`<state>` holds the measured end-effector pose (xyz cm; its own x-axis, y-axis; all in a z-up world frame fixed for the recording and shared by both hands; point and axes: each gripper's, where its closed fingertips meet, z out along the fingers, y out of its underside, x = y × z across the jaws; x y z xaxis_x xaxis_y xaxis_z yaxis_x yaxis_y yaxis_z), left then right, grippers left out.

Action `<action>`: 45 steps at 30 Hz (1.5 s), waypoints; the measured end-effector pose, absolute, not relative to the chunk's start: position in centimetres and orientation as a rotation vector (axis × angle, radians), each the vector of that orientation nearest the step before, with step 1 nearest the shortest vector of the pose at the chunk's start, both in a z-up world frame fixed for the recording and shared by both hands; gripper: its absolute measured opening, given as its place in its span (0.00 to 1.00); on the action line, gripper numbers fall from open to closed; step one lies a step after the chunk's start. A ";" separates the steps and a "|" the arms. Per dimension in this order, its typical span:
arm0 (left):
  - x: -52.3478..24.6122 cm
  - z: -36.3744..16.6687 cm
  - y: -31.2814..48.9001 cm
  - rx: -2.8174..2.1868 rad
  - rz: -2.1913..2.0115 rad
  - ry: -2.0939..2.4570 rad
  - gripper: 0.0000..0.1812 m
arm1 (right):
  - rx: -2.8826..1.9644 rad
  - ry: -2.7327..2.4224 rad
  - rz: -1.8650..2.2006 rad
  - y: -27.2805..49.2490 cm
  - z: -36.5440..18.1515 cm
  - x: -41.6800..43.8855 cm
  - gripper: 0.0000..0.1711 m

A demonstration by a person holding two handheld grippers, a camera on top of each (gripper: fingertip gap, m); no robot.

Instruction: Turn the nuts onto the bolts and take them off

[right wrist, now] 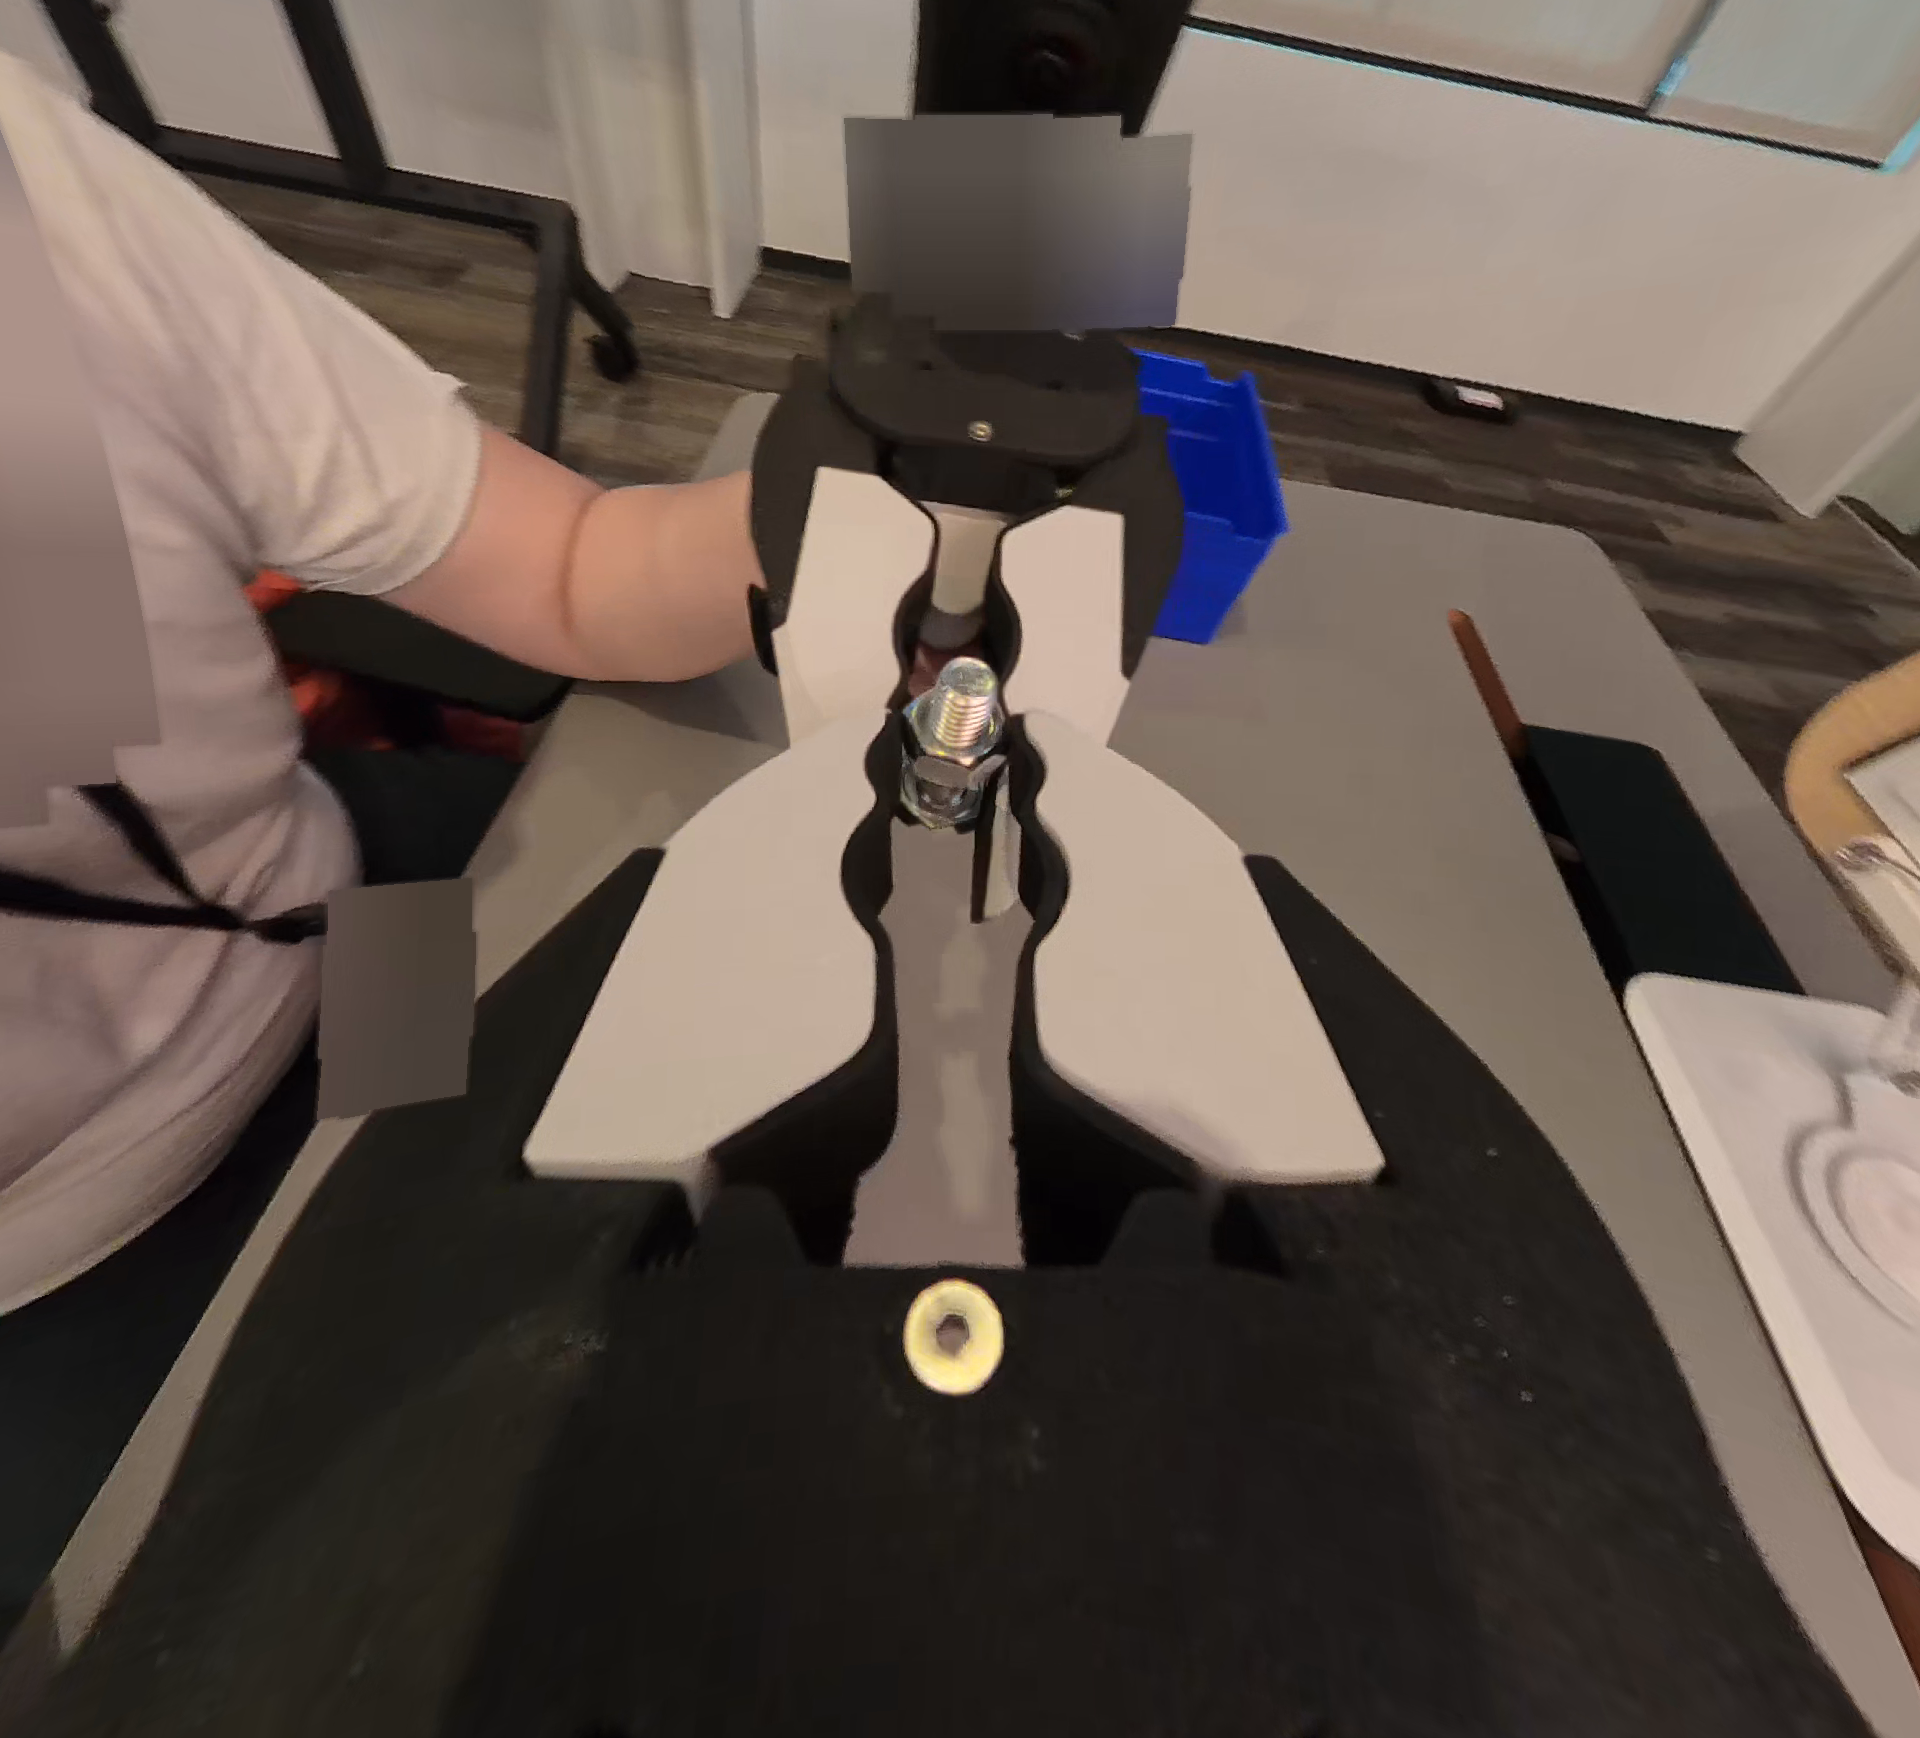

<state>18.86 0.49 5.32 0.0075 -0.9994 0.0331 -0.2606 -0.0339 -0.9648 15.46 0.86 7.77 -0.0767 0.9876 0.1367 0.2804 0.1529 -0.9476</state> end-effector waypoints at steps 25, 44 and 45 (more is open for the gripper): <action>17.0 5.2 6.9 -1.581 -0.784 1.040 0.10 | -1.631 -0.999 0.552 6.5 7.6 14.2 0.11; 18.7 5.1 -0.4 -1.476 -1.143 1.416 0.10 | -1.286 -1.551 1.106 0.1 7.7 15.7 0.11; 18.6 4.7 0.4 -1.502 -1.081 1.397 0.10 | -1.310 -1.509 1.071 0.8 7.9 15.7 0.16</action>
